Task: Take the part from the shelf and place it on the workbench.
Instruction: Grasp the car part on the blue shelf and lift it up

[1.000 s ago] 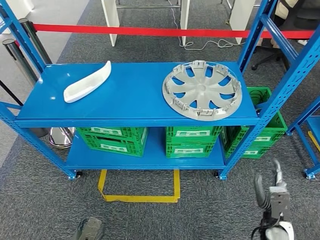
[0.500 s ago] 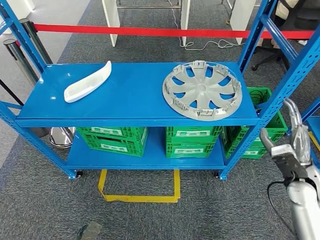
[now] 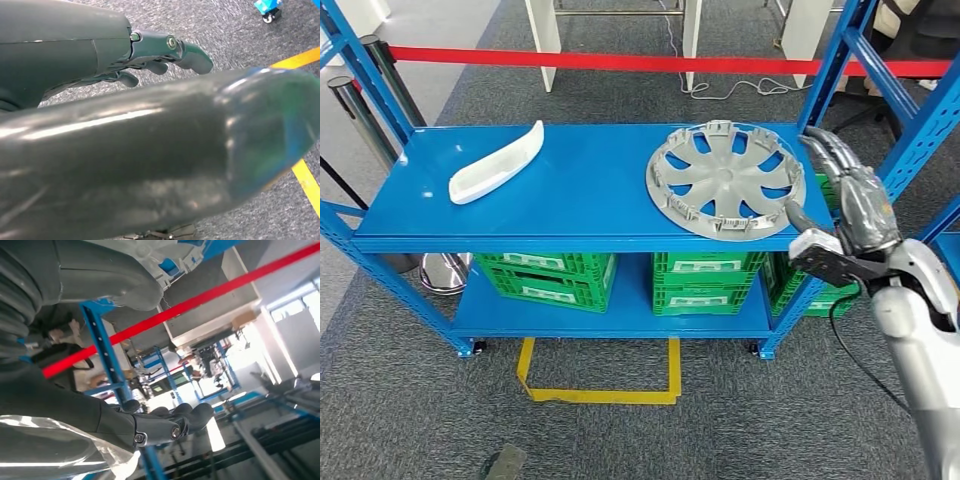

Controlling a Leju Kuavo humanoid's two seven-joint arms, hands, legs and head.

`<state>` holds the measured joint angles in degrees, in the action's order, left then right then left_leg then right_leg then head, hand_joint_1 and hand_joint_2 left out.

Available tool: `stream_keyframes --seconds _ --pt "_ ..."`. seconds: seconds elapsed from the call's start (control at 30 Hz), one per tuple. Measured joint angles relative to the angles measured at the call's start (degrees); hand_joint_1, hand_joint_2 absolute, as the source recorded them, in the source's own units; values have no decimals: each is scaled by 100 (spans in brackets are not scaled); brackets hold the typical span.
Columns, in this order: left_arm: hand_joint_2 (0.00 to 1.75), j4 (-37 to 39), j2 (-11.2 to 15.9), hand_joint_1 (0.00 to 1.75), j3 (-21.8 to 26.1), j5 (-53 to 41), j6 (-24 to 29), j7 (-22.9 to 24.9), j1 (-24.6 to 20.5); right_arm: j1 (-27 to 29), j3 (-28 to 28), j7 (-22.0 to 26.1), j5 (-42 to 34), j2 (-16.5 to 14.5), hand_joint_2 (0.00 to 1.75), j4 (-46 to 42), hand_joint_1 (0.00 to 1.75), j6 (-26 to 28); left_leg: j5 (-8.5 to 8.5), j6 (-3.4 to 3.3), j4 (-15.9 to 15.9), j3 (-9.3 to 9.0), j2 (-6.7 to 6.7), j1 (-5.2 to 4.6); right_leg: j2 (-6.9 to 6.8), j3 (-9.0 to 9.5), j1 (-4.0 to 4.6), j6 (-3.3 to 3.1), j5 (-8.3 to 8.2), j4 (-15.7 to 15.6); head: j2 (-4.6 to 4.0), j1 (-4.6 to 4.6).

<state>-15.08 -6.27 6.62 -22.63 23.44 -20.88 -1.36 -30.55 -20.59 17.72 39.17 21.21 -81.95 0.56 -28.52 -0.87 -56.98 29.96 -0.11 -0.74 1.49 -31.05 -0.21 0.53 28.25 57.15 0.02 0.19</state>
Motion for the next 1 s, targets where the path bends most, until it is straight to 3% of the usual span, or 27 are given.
stream_keyframes --seconds 0.27,0.37,0.43,0.5,0.57,0.6,0.63,0.67,0.73,0.77,0.83,0.93,1.0 --pt "0 71 -16 0 0 -251 -162 179 -73 -490 -1103 -600 591 57 175 486 0 300 3 -12 -57 57 -9 -5 -6 -25 -1 37 -24 0 0 0" --pt "0 98 -33 0 -2 -393 -248 255 -122 -608 -1394 -835 723 25 175 723 0 523 19 -51 -74 96 -10 -11 -2 -48 -9 83 -53 -12 0 -2" --pt "0 113 -54 0 -4 -475 -327 272 -151 -677 -1500 -1022 768 -4 175 881 0 595 75 -113 -10 82 -1 16 -17 -87 -8 122 -31 3 0 2" --pt "0 126 -72 0 -5 -516 -405 260 -165 -734 -1561 -1221 839 -26 175 1026 0 593 134 -170 61 74 12 49 -62 -289 -10 161 177 351 0 18" --pt "0 141 -82 0 -5 -523 -444 246 -157 -756 -1620 -1349 909 -47 175 1162 0 562 150 -186 69 100 23 54 -92 -690 -33 208 506 1139 0 28" --pt "0 151 -87 0 -5 -522 -450 244 -149 -748 -1651 -1381 929 -56 175 1223 0 550 149 -185 65 108 27 55 -97 -874 -48 232 599 1487 0 28" --pt "0 162 -91 0 -5 -522 -452 244 -144 -739 -1681 -1399 941 -63 175 1276 0 538 146 -180 60 109 30 58 -103 -970 -65 254 580 1642 0 27" --pt "0 171 -95 0 -5 -521 -457 244 -142 -736 -1708 -1419 953 -68 175 1321 0 526 139 -170 50 107 31 65 -111 -953 -81 271 446 1555 0 27" --pt "0 183 -102 0 -5 -521 -491 237 -140 -737 -1740 -1478 982 -73 175 1393 0 502 100 -115 13 97 29 85 -149 -643 -113 304 19 837 0 27" --pt "0 186 -102 0 -4 -521 -527 225 -142 -744 -1747 -1516 1000 -77 175 1430 0 495 74 -76 -21 107 25 84 -164 -467 -113 307 -113 478 0 36" --pt "0 196 -97 0 -4 -521 -616 182 -137 -741 -1754 -1605 1064 -89 175 1502 0 499 43 -10 -76 153 21 69 -170 -297 -97 243 -132 142 0 41" --pt "0 208 -93 0 -4 -521 -686 101 -124 -714 -1753 -1784 1249 -119 175 1585 0 546 -5 61 -129 194 31 64 -142 -295 -96 97 -79 129 0 28" --pt "0 210 -91 0 -4 -521 -694 63 -132 -714 -1735 -1873 1358 -145 175 1616 0 597 -182 122 -458 336 28 73 -138 -264 -112 18 -54 127 0 12"
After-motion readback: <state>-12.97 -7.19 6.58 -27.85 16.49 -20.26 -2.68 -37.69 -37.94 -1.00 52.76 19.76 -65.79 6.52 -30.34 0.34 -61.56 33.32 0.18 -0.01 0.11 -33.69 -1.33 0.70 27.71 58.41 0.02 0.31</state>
